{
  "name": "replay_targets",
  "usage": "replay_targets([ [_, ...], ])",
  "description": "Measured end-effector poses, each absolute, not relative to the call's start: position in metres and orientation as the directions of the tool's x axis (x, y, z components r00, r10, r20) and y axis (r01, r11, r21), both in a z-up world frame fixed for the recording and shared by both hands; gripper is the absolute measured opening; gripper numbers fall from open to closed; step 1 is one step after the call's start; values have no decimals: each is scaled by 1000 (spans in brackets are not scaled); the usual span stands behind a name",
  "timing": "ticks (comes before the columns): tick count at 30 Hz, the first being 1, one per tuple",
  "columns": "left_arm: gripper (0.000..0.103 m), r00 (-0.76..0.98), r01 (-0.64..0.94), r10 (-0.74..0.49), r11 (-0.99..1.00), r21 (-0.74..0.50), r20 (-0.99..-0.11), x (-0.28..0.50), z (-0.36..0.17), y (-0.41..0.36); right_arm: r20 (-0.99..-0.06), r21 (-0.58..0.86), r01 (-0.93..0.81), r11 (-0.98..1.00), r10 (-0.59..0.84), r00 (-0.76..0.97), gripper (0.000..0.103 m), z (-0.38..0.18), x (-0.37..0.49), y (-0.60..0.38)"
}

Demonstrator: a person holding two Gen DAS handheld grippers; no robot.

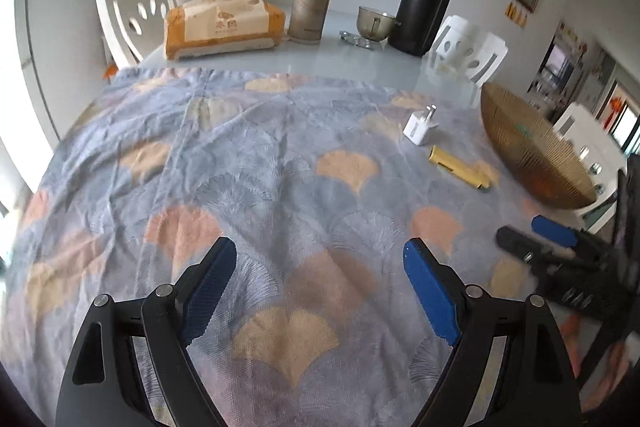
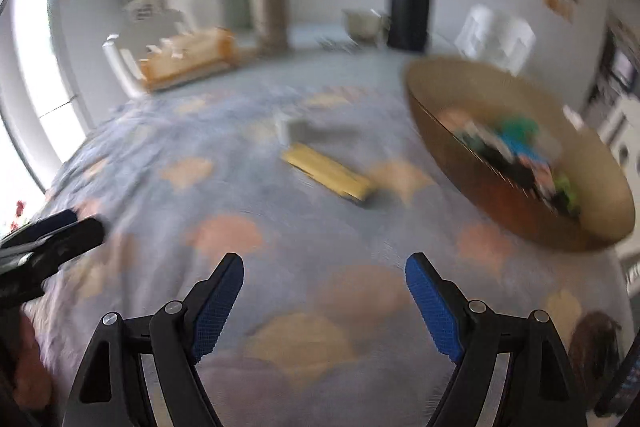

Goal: Organize rigid objects
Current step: 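Move both tools back over the yellow lighter and charger, then grasp the white charger plug with left tool while right tool grasps yellow lighter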

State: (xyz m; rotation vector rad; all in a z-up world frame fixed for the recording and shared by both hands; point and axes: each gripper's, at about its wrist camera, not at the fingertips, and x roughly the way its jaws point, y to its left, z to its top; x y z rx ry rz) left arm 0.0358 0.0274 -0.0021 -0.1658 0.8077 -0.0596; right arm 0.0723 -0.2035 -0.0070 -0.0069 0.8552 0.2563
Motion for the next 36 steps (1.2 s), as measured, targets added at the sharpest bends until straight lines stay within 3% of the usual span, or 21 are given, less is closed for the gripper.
replay_targets([
  [3, 85, 683, -17, -64, 994, -103, -727, 37, -4, 21, -757, 130, -206, 970, 231, 611, 82, -9, 77, -211],
  [9, 85, 669, -4, -22, 999, -33, -743, 37, -7, 11, -764, 38, -213, 976, 167, 624, 82, -9, 72, -198],
  [26, 85, 667, 6, -3, 1000, 2, -745, 37, -7, 6, -762, 64, -130, 989, 133, 633, 82, -9, 80, -211],
  [30, 85, 641, 34, -25, 999, -3, -768, 42, -9, 3, -750, 84, -86, 993, 120, 651, 82, -7, 81, -219],
  [36, 85, 553, 156, -211, 977, -148, -806, 76, 14, -2, -806, 63, -95, 993, 107, 583, 82, -13, 95, -212],
])
